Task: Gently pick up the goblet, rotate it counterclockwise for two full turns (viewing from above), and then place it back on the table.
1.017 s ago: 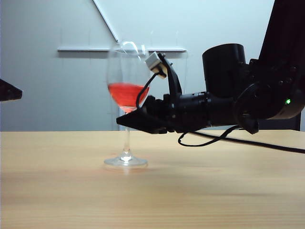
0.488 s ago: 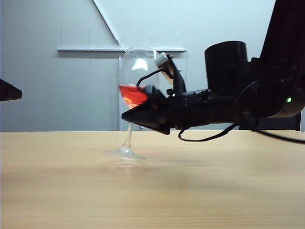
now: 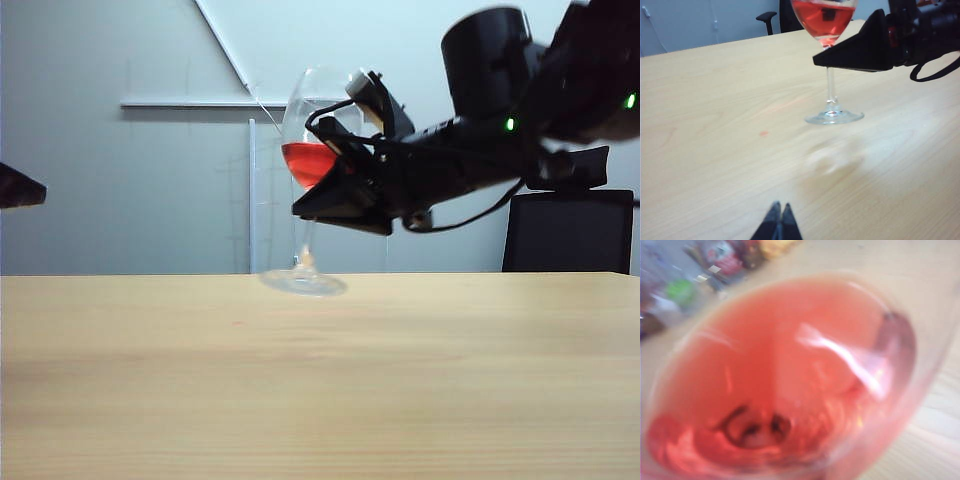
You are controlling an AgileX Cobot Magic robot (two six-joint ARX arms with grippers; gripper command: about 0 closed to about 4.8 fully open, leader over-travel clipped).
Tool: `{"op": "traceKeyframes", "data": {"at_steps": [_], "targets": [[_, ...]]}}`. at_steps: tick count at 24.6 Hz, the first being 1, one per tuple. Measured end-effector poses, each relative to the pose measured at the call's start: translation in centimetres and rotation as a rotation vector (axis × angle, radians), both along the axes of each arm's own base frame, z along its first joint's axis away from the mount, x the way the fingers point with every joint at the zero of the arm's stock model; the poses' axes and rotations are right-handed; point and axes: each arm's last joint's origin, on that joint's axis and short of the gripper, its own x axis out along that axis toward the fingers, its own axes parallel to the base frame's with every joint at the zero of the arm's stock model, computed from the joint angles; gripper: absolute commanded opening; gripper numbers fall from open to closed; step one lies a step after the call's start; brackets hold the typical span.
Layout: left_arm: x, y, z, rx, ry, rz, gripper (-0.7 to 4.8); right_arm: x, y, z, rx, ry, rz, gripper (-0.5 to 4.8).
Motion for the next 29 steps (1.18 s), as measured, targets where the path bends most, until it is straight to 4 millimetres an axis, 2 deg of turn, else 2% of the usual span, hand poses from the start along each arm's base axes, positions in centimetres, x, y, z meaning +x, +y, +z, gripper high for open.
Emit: {"op": "traceKeyframes", "data": {"at_steps": [3,8,17,24,29], "targets": [[0.0,0.0,0.1,-0.004,-0.005,0.000,-0.05,-0.5,-0.5,1.5,-0.099,-0.080,-0.051,-0.03],[-0.1,0.0,0.1,-0.009,-0.012,0.000,-0.05,-1.5,-0.4,2.7,-0.246,-0.181,-0.125,-0.03],[-0.1,0.1,0.1,-0.009,-0.012,0.000,-0.05,-4.5,2.7,3.3,-0.452,-0.314,-0.099,-0.03],[-0.1,0.1,0.1,-0.010,-0.013,0.000,-0.05,-5.5,3.9,3.3,-0.465,-0.361,-0.072,-0.03],[-0.1,0.1,0.1,-0.010,-0.013,0.000,-0.05,-7.1,3.1,2.2,-0.294,-0.483,-0.075,-0.03]]}}
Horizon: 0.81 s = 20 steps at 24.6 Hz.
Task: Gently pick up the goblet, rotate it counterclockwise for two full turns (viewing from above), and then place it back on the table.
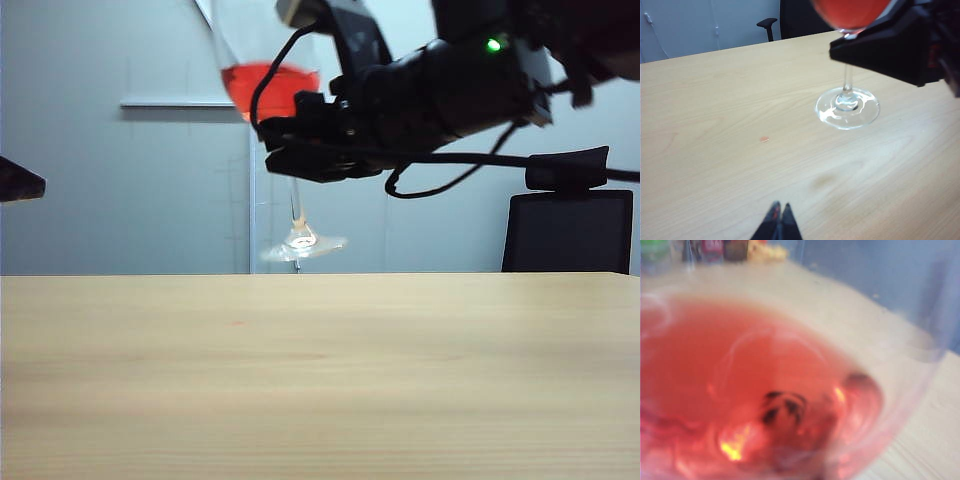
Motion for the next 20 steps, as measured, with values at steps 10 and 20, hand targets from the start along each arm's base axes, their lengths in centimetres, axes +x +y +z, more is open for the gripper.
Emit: {"op": "traceKeyframes", "data": {"at_steps": [10,20], "targets": [[0.0,0.0,0.0,0.000,0.000,0.000,-0.05,-2.1,-2.7,-1.9,0.294,0.071,0.021,-0.02],[0.0,0.0,0.0,0.000,0.000,0.000,-0.05,-0.9,-5.9,-3.6,0.449,0.351,-0.079,-0.02]]}}
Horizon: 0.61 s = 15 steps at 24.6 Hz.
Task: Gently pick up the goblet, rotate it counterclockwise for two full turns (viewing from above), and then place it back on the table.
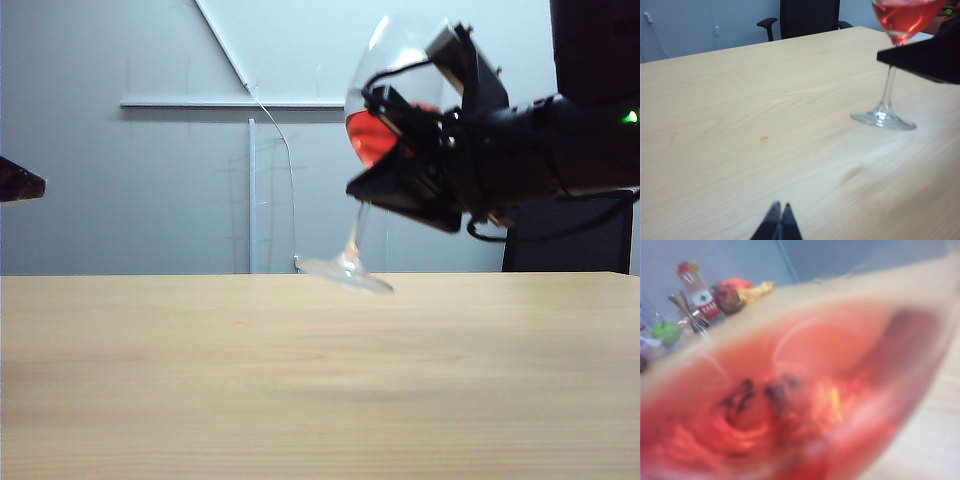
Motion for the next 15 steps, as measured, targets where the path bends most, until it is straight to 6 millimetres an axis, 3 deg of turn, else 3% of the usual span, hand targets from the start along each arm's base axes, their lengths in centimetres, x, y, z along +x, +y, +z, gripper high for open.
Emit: {"op": "traceKeyframes", "data": {"at_steps": [7,15], "targets": [[0.0,0.0,0.0,0.000,0.000,0.000,-0.05,1.4,1.0,-0.2,-0.117,0.156,0.039,-0.03],[0.0,0.0,0.0,0.000,0.000,0.000,-0.05,3.1,2.3,1.5,-0.314,0.116,0.007,-0.03]]}}
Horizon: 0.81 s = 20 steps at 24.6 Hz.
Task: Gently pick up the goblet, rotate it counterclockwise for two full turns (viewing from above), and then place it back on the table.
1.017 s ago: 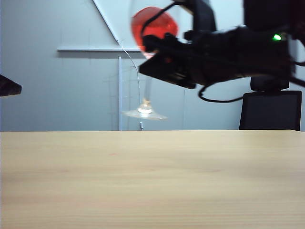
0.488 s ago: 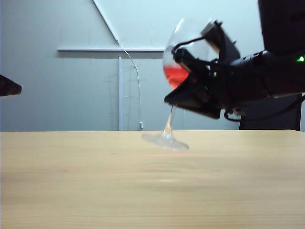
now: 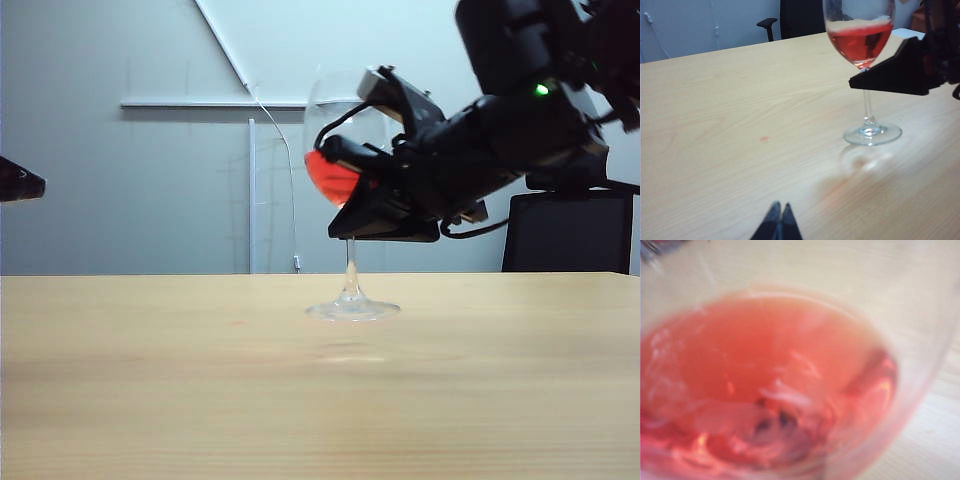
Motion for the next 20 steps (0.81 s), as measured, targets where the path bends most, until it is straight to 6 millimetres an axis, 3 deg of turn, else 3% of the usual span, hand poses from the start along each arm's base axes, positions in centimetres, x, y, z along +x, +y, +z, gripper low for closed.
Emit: {"op": "traceKeyframes", "data": {"at_steps": [14,20], "targets": [[0.0,0.0,0.0,0.000,-0.001,0.000,-0.05,-2.6,3.8,0.1,-0.340,-0.177,0.105,-0.03],[-0.2,0.1,0.3,-0.022,-0.029,0.000,-0.05,-3.8,5.2,0.6,-0.359,-0.306,0.097,-0.03]]}}
